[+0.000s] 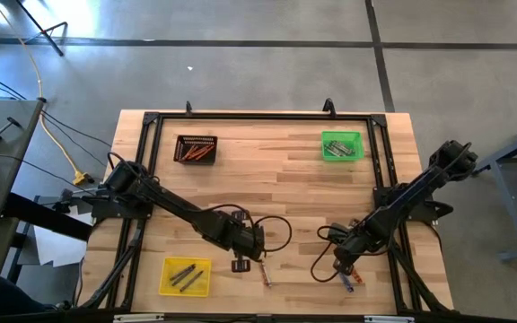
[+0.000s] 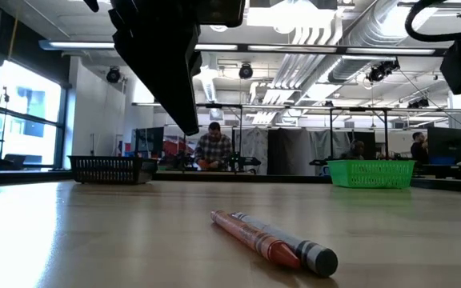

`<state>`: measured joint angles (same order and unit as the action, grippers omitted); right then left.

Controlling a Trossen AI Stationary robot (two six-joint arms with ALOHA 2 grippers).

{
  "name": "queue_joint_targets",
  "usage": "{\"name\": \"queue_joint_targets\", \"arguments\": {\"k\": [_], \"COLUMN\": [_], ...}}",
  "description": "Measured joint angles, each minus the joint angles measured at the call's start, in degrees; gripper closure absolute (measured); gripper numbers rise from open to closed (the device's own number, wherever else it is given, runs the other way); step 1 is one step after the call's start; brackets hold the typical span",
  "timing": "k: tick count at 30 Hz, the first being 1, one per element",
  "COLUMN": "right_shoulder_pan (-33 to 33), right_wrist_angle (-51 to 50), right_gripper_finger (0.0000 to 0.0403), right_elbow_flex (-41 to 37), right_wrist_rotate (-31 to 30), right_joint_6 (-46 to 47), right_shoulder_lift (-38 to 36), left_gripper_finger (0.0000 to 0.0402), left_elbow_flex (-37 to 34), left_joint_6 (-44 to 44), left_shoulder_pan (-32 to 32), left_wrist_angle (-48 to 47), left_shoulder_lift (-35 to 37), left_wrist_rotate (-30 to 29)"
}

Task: Sort crayons
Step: Put the gray crayon into the green bin

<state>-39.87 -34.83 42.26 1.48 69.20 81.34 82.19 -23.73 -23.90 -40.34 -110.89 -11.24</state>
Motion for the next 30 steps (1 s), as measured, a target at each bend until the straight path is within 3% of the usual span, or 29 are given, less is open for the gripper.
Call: {"name": "queue_joint_targets", "arguments": {"k": [15, 23, 30], "right_shoulder_pan": [-3.0, -10.0, -15.2], "right_wrist_angle": [6.1, 10.7, 14.0], "right_gripper_finger": [0.0309, 0.0309, 0.0309], "right_elbow_flex": [0.0, 0.0, 0.0], "right_wrist_rotate": [0.2, 3.4, 1.9], "right_joint_6": [8.7, 18.1, 22.4], "right_shoulder_lift": [0.0, 0.0, 0.0], "left_gripper_finger": [0.0357, 0.0357, 0.0357], "left_elbow_flex": [0.0, 0.0, 0.0], "left_joint_6": [-1.6, -8.0, -11.7], "left_shoulder_pan": [-0.3, -0.2, -0.3], "left_wrist_angle": [2.9, 5.3, 8.2], "left_shoulder_lift": [0.0, -0.1, -0.1], "left_wrist_rotate": [-1.1, -7.1, -8.9]}}
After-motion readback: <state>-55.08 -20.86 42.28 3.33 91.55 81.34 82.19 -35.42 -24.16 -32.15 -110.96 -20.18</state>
